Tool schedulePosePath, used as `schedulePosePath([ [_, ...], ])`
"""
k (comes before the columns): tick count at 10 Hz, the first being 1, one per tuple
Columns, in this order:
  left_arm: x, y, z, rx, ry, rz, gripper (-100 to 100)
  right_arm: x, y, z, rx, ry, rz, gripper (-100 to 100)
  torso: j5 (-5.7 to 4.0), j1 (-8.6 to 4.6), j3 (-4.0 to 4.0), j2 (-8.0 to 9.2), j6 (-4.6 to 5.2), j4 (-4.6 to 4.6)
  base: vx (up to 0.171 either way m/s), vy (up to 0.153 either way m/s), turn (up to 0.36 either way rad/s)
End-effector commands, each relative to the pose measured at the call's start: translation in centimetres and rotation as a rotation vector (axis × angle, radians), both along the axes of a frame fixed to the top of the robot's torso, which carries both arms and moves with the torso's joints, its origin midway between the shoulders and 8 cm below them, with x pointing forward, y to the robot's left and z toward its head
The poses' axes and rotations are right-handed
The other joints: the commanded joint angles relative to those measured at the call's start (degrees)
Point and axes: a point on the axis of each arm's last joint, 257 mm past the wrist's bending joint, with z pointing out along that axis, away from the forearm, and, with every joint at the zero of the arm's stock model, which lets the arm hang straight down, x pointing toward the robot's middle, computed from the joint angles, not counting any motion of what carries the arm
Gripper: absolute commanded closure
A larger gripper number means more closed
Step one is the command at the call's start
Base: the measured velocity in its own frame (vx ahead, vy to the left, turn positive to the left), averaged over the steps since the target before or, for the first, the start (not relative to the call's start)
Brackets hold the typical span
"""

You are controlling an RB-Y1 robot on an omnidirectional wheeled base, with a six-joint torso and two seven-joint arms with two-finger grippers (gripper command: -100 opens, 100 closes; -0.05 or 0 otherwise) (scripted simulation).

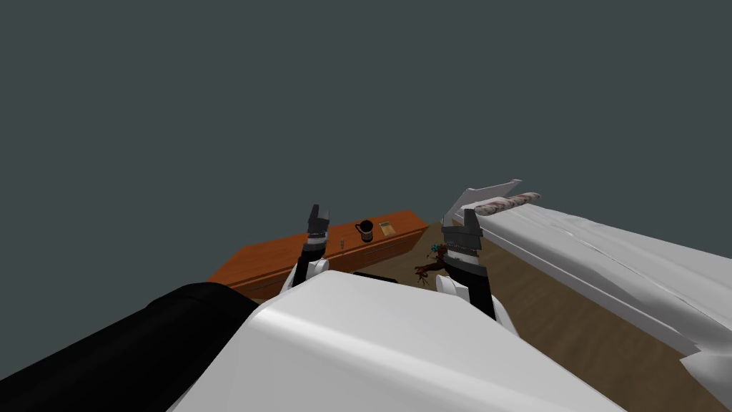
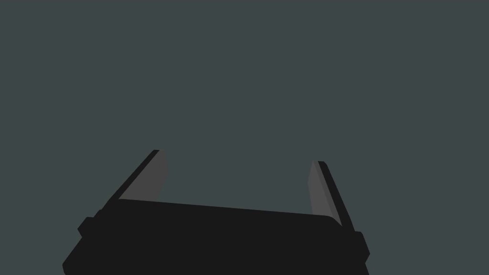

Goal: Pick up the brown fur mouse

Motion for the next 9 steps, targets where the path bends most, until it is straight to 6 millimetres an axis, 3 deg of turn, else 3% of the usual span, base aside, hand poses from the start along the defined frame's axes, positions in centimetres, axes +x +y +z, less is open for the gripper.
schedulePosePath([
  [1, 0.8, -0.5, -2.6, 0.005, 0.065, -0.043, -100, 0.0, 0.0, 0.0, 0.0, 0.0, 0.0, 0, 0.0, 0.0, 0.0, 0.0, 0.0, 0.0, -0.03, -0.008, -0.064],
  [2, 1.0, -0.4, -3.1, 0.004, 0.076, -0.041, -100, 0.0, 0.0, 0.0, 0.0, 0.0, 0.0, 0, 0.0, -0.01, 0.0, 0.0, 0.0, 0.0, -0.019, -0.002, -0.026],
  [4, 2.1, -1.1, -6.8, 0.009, 0.168, -0.095, -100, 0.0, 0.0, 0.0, 0.0, 0.0, 0.0, 0, 0.01, 0.02, -0.02, -0.03, 0.0, -0.01, -0.021, 0.003, -0.085],
  [7, 2.7, -1.4, -9.4, 0.015, 0.232, -0.122, -100, 0.0, 0.0, 0.0, 0.0, 0.0, 0.0, 0, 0.01, 0.04, -0.01, -0.02, 0.0, 0.0, -0.02, 0.003, -0.051],
  [8, 3.1, -1.7, -11.6, 0.02, 0.288, -0.149, -100, 0.0, 0.0, 0.0, 0.0, 0.0, 0.0, 0, 0.01, 0.03, -0.02, -0.04, -0.01, 0.0, -0.014, 0.002, -0.117],
  [9, 3.1, -1.6, -11.8, 0.02, 0.291, -0.148, -100, 0.0, 0.0, 0.0, 0.0, 0.0, 0.0, 0, 0.0, 0.04, -0.03, -0.06, 0.01, -0.01, -0.013, 0.008, -0.041],
])
